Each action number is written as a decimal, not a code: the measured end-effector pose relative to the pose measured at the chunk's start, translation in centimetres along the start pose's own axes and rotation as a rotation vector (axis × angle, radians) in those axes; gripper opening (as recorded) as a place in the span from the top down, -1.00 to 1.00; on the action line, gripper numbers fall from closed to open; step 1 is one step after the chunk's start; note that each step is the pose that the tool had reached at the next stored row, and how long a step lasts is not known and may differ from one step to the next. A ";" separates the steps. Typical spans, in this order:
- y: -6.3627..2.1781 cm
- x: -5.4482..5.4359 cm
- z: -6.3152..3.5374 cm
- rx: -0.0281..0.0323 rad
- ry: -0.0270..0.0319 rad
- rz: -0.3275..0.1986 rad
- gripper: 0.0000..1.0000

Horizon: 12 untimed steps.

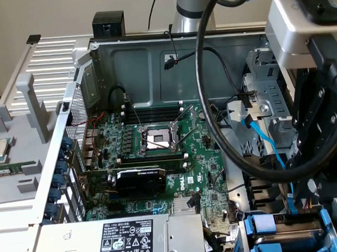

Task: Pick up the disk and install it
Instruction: 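Insert the second disk wire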

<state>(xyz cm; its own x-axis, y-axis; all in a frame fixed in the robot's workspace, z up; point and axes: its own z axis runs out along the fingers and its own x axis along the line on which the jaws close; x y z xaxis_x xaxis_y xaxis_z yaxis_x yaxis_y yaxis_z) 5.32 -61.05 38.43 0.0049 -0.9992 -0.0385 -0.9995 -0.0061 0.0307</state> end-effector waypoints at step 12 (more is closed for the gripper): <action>-0.01 0.0 0.00 -0.0029 -0.0023 -0.073 0.79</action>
<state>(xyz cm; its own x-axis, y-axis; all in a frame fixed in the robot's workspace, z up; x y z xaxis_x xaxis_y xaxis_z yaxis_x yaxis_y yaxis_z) 5.33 -61.05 38.43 0.0781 -0.9960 -0.0430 -0.9964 -0.0795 0.0306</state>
